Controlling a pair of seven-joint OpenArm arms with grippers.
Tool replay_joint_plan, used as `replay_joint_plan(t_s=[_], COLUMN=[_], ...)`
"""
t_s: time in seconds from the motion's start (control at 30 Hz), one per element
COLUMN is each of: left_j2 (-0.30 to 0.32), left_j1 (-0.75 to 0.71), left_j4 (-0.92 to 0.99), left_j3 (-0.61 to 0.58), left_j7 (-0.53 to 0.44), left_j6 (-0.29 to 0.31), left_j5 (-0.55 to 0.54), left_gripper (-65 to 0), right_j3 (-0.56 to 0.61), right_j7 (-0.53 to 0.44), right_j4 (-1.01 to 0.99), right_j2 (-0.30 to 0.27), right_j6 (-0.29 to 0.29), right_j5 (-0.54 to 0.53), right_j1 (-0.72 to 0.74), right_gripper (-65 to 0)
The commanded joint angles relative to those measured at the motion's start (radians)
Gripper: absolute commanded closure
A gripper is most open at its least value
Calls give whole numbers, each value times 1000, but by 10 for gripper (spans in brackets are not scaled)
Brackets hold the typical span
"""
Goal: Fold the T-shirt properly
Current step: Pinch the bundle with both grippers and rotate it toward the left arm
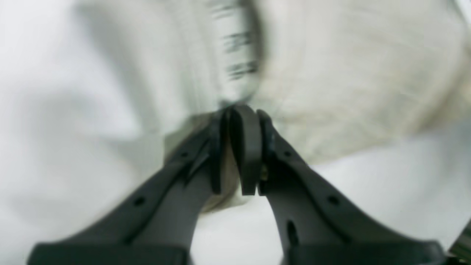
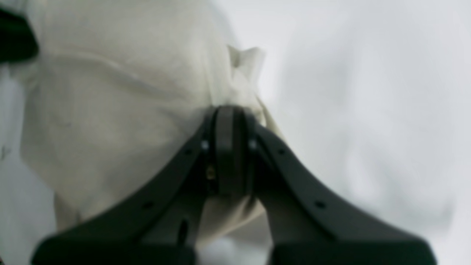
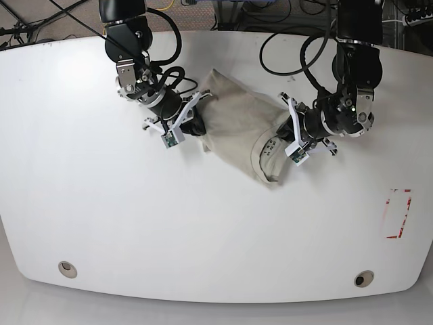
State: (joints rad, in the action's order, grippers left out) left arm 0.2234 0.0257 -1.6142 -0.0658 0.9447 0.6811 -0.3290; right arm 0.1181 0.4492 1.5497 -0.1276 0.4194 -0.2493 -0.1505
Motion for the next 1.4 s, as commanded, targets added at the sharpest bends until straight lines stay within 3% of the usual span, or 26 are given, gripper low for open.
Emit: replay_joint_plan(t_s=[0.0, 0.47, 0.83, 1.13, 1.27, 1.37], left_j2=[4, 0, -2, -12, -49, -75], left_j1=[36, 191, 290, 297, 256, 213], left_j4=[1, 130, 127, -10, -102, -177], left_j3=[4, -4, 1, 2, 4, 4], left_j7=[-17, -17, -13, -11, -11, -11], left_j6=[1, 1, 1, 1, -5, -14], left_j5=[-11, -9, -14, -15, -14, -11], left_gripper=[-47, -49, -49, -50, -51, -89], right_j3=[1, 5, 7, 7, 7, 2], right_j7=[20, 23, 66, 81, 125, 159], right_j4=[45, 139, 188, 285, 351, 392], right_j2=[-1, 90, 111, 105, 72, 46], right_j6=[8, 6, 6, 16, 16, 11], right_j5=[8, 11, 9, 9, 8, 9], right_j1=[-42, -151, -149, -149, -128, -107], right_gripper=[-43, -43, -43, -43, -43, -43])
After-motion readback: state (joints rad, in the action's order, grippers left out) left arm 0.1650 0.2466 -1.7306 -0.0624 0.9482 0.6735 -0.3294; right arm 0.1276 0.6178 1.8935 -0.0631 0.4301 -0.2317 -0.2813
